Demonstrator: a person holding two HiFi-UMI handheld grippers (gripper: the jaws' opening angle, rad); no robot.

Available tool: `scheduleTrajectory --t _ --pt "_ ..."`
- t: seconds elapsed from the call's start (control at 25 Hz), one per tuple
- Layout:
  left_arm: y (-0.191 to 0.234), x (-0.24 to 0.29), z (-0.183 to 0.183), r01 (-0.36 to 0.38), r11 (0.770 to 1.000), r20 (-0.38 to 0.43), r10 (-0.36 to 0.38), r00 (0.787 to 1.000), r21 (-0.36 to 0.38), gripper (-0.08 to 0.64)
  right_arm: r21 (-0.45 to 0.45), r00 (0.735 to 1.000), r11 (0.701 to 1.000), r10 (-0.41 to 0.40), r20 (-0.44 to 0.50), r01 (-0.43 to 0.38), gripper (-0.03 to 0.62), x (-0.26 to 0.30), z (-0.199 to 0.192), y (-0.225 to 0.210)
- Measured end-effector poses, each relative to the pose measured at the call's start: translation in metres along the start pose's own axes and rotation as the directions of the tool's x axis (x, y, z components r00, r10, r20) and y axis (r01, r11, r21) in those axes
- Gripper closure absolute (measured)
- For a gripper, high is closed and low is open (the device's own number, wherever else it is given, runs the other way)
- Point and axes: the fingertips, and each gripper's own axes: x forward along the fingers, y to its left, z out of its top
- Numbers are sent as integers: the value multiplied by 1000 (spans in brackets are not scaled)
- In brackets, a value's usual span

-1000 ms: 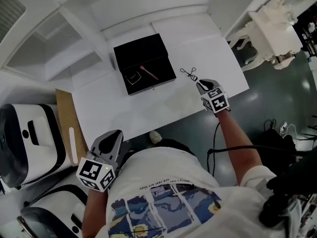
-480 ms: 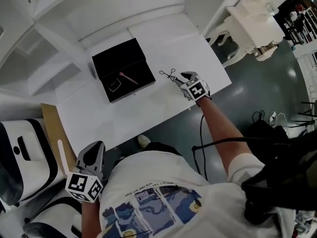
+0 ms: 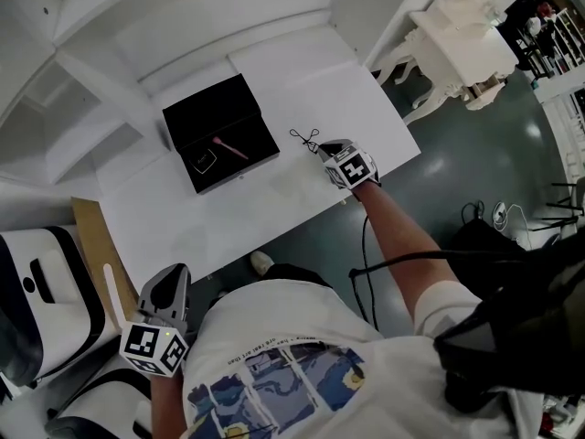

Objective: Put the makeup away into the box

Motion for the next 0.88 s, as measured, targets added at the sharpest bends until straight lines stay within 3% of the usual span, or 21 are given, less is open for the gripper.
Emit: scheduleTrajectory --t 0.88 --pt "-6 1 -3 7 1000 8 -7 1000 -4 546 -19 999 1000 -24 38 24 568 -26 3 1"
